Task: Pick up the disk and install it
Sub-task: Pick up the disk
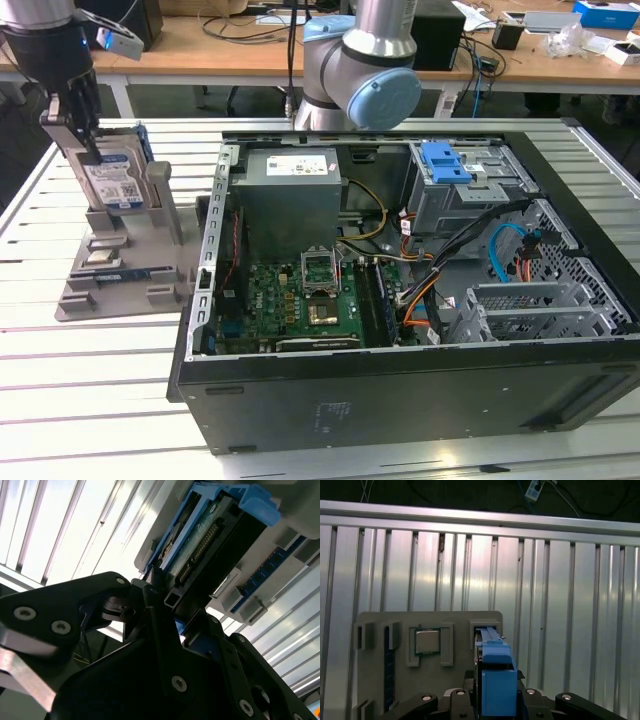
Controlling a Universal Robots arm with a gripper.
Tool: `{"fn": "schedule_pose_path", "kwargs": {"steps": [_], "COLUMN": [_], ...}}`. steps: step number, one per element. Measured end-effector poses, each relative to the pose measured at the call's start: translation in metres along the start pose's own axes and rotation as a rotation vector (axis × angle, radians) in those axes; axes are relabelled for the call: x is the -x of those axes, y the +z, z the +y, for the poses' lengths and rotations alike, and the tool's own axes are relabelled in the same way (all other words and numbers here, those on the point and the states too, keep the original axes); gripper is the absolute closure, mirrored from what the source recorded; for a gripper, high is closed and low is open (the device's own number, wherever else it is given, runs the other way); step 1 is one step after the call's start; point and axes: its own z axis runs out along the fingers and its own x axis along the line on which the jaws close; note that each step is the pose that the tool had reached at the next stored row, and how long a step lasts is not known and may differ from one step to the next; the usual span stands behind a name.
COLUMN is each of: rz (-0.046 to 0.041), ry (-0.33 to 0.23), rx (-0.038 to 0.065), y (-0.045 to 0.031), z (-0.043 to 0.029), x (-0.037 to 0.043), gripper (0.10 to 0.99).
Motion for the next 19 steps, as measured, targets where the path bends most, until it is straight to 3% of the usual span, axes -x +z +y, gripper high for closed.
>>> {"fn": "schedule_pose_path", "kwargs": {"steps": [19], "rz": [0.0000], "ry": [0.000], "rx": [0.000], "y": [-0.0330], "z": [0.0014], "x": [0.0018], "gripper": [0.718]}}
